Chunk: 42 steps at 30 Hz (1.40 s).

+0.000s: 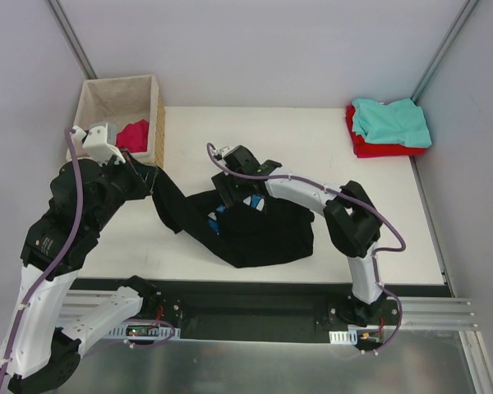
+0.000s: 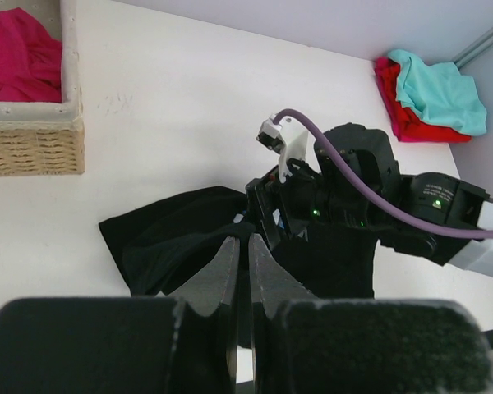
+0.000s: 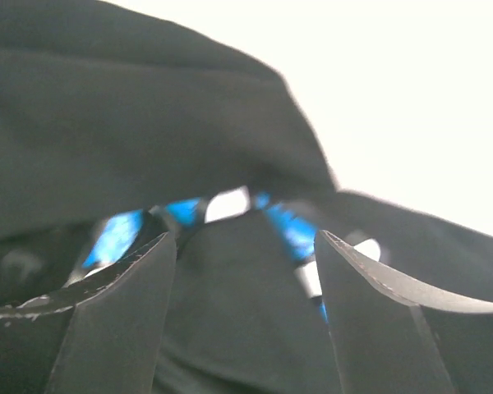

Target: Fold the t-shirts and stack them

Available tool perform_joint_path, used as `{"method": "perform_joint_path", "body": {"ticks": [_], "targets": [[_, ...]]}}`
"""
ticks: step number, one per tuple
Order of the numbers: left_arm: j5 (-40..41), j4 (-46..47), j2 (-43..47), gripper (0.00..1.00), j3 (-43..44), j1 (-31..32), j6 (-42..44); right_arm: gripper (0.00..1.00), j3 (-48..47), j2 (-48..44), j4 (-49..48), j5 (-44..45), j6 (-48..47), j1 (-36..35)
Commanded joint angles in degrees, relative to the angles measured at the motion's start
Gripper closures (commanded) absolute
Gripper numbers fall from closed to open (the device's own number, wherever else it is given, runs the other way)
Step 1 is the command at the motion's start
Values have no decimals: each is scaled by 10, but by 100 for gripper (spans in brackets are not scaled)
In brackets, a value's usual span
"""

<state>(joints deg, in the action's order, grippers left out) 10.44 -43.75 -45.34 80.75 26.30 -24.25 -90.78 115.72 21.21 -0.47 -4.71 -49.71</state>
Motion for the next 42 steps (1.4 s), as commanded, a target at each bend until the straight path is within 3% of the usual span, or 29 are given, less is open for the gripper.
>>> {"method": "perform_joint_path", "body": {"ticks": [1, 5, 15, 34, 37, 40, 41, 42], "targets": [[-6, 31, -3, 100, 13, 2, 15, 29, -26, 23, -21, -25, -12, 15], [-4, 30, -8, 100, 14, 2, 17, 30, -43, 44, -24, -35, -14, 21], [2, 30, -12, 100, 17, 2, 23, 52, -50, 39, -22, -45, -6, 21], [-17, 38, 2, 100, -2, 2, 5, 58, 33, -47, -15, 1, -14, 15], [-23, 42, 3, 100, -6, 2, 2, 66, 43, -54, -14, 1, -14, 15], [-26, 45, 5, 100, -9, 2, 0, 82, 45, -52, -14, 1, -13, 12], [-25, 45, 6, 100, -8, 2, 0, 97, 43, -49, -13, 1, -12, 10], [-25, 45, 8, 100, -9, 2, 0, 99, 41, -48, -13, 1, -10, 10]]}}
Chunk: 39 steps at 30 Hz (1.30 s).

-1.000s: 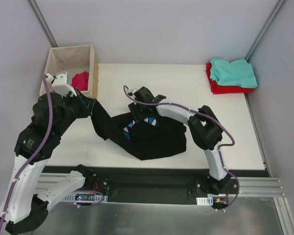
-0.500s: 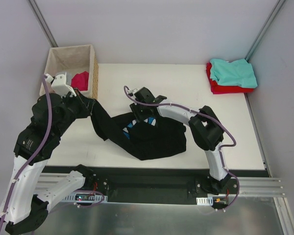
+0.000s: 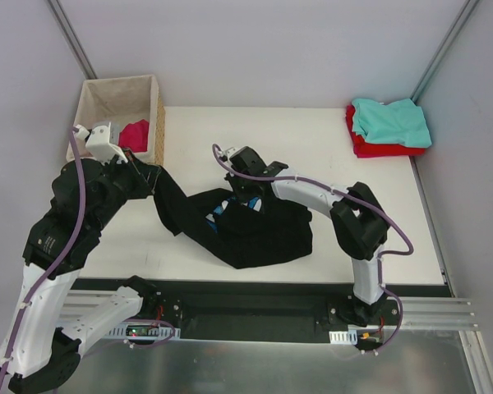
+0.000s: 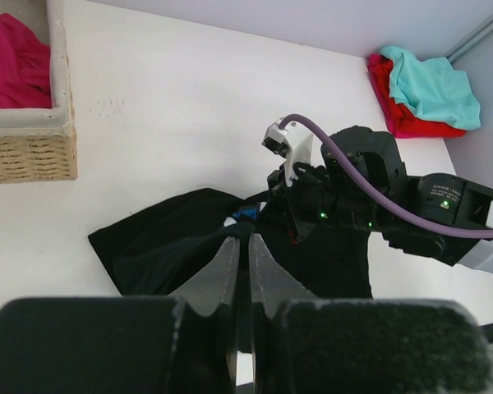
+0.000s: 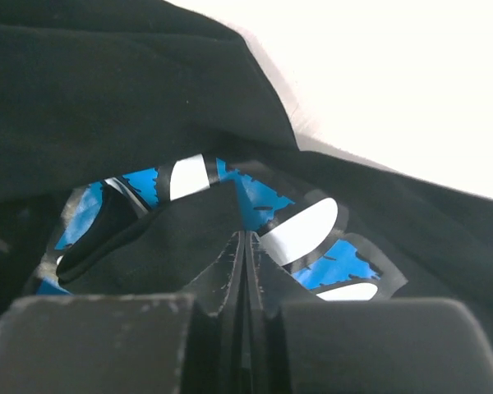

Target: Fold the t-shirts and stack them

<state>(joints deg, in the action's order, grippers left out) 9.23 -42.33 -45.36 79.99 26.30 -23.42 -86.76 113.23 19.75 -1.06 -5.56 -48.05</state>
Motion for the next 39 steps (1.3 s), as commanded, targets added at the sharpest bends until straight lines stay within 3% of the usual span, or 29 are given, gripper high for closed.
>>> {"method": "perform_joint_path", "body": {"ticks": [1, 5, 6, 7, 10, 13, 30, 33, 34, 35, 39], "targets": [[-11, 30, 9, 100, -2, 2, -8, 99, 1, -22, 1, 7, -1, -7], [-7, 30, 11, 100, -4, 2, -7, 96, -11, -16, 6, 27, -2, -13], [-7, 30, 12, 100, -4, 2, -6, 88, -12, -13, 6, 29, -2, -13], [-6, 30, 12, 100, -4, 2, -5, 71, -14, -13, 7, 28, -3, -14], [-6, 30, 13, 100, -4, 2, -3, 48, -26, -3, 9, 27, -6, -14], [-5, 30, 13, 100, -4, 2, -2, 46, -45, 8, 17, 23, -9, -14], [7, 30, 13, 100, -4, 2, 8, 53, -51, 45, 9, -4, 3, -15], [8, 30, 14, 100, -4, 2, 9, 68, -50, 46, 9, -3, 5, -16], [9, 30, 13, 100, -4, 2, 9, 89, -50, 47, 9, -3, 5, -15], [9, 29, 13, 100, -5, 2, 9, 99, -51, 47, 8, -3, 5, -16], [9, 30, 12, 100, -7, 2, 7, 99, -46, 42, 9, 4, 4, -18]]}}
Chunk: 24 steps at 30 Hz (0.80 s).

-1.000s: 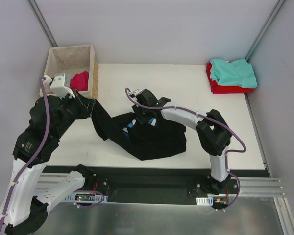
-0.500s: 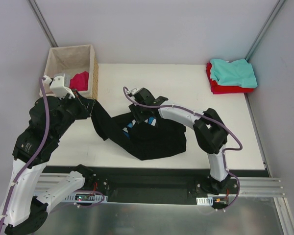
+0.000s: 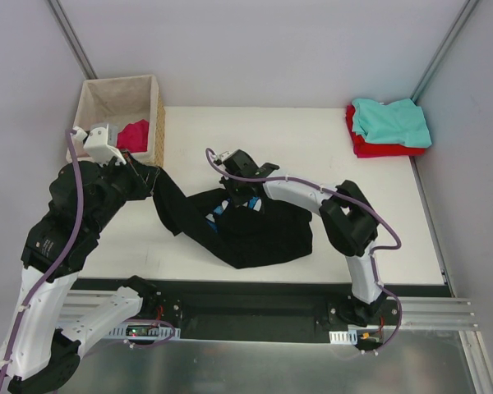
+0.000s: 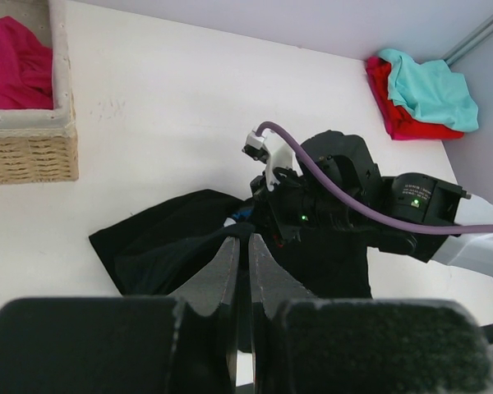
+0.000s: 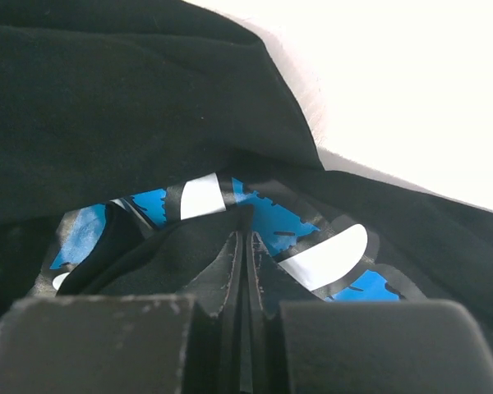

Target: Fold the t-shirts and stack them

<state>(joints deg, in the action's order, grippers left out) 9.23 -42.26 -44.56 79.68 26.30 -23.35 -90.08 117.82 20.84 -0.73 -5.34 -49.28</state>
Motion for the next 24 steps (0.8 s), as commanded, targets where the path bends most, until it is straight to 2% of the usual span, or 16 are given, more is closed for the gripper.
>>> {"method": "perform_joint_path", "body": {"ticks": [1, 3, 7, 9, 12, 15, 22, 24], "targets": [[10, 28, 4, 100, -6, 2, 7, 99, -11, -9, -2, 1, 2, -6], [10, 29, 3, 100, -8, 2, 7, 99, 1, -21, -5, 4, 1, -6], [17, 29, 4, 100, -8, 2, 9, 99, 37, -90, -10, 67, -15, -6], [24, 30, 3, 100, -6, 2, 11, 99, 50, -165, -9, 113, -33, -1], [33, 31, -4, 100, 7, 2, 14, 99, 63, -287, -5, 125, -44, 18], [35, 53, -6, 100, 22, 2, 24, 98, 51, -397, 3, 173, -77, 18], [-21, 93, 14, 100, 126, 2, 44, 99, -7, -585, -5, 264, -176, -19], [-89, 135, 32, 100, 143, 2, 64, 99, -20, -623, -24, 246, -198, -32]]}}
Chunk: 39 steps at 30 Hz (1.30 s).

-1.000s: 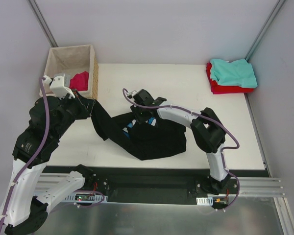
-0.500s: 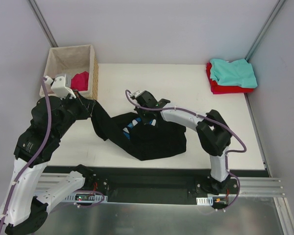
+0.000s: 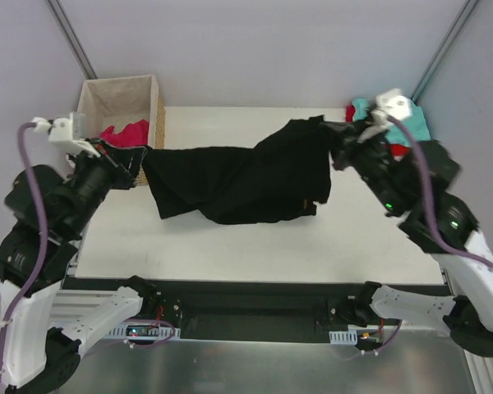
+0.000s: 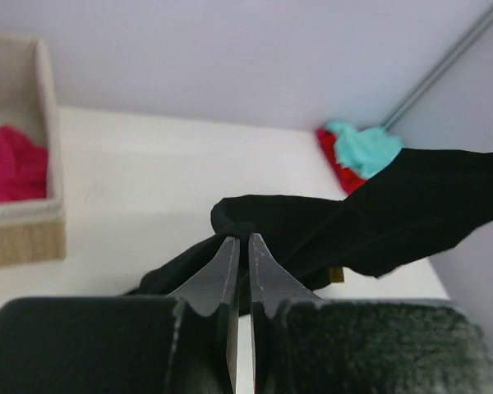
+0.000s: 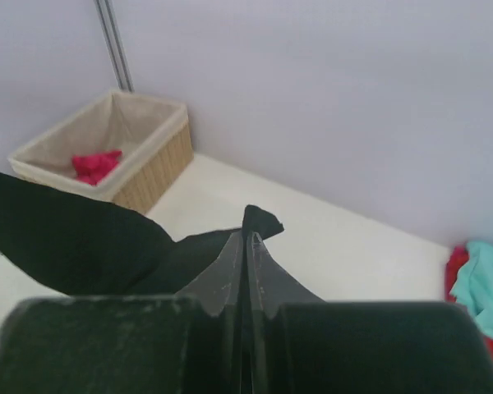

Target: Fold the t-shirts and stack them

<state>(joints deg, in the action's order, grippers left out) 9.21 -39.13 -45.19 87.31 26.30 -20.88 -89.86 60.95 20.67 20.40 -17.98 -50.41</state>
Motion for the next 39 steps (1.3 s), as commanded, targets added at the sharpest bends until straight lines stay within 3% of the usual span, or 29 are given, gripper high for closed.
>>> {"method": "perform_joint_path", "body": {"ticks": [1, 5, 11, 20, 32, 39], "targets": [[-123, 127, 48, 100, 66, 2, 46, 99, -29, -89, -25, 17, -75, -23], [-238, 229, 116, 100, 61, 2, 63, 99, -42, -165, -33, -100, -76, -25], [-286, 259, 162, 100, 102, 2, 67, 99, -66, -254, -36, -220, -74, -20], [-345, 306, 176, 100, 115, 2, 36, 99, -158, -253, -61, -367, -36, 43], [-337, 329, 141, 100, 87, 2, 45, 99, -297, -102, -61, -332, -88, 48], [-237, 345, 135, 100, -19, 2, 96, 99, -183, -50, -103, -210, -142, 50]]}}
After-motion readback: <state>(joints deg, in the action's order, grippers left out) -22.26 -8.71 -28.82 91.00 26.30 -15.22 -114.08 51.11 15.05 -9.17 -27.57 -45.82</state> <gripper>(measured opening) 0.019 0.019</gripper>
